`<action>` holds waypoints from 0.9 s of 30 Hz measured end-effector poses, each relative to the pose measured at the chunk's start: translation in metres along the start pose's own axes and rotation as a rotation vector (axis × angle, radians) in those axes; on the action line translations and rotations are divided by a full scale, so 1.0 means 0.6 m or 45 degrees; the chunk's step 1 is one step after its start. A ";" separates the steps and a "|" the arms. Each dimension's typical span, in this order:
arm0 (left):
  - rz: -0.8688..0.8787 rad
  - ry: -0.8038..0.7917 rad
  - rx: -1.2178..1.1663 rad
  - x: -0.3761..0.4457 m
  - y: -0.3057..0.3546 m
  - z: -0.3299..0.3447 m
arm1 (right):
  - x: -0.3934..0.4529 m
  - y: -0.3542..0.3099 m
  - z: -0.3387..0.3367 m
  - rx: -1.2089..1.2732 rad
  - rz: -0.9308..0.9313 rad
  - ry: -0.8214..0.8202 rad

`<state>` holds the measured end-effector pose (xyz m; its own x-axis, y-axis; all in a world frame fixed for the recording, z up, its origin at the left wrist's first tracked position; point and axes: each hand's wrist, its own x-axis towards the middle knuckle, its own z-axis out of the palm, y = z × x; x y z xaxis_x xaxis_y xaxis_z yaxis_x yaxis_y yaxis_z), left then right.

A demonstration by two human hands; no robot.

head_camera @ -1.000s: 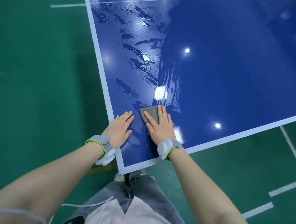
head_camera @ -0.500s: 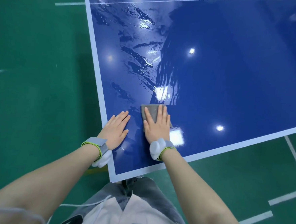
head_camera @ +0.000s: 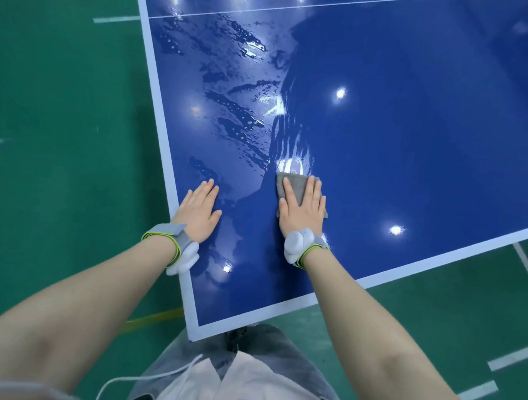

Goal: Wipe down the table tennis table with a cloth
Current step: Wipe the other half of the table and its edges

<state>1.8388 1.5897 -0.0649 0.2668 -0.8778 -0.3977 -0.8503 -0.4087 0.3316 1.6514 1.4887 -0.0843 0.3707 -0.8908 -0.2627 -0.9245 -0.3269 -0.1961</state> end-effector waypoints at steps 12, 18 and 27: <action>0.153 -0.013 -0.001 -0.009 -0.035 0.005 | 0.005 -0.091 0.015 -0.107 -0.499 -0.137; 0.421 -0.198 0.106 -0.005 -0.086 -0.033 | 0.044 -0.063 -0.006 0.024 0.080 -0.054; 0.610 -0.234 0.331 0.054 -0.136 -0.083 | 0.039 -0.200 0.025 -0.057 0.138 -0.055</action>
<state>1.9396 1.5823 -0.0621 -0.2394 -0.8826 -0.4045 -0.9467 0.1197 0.2991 1.7724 1.5118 -0.0812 0.2711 -0.9076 -0.3206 -0.9620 -0.2442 -0.1221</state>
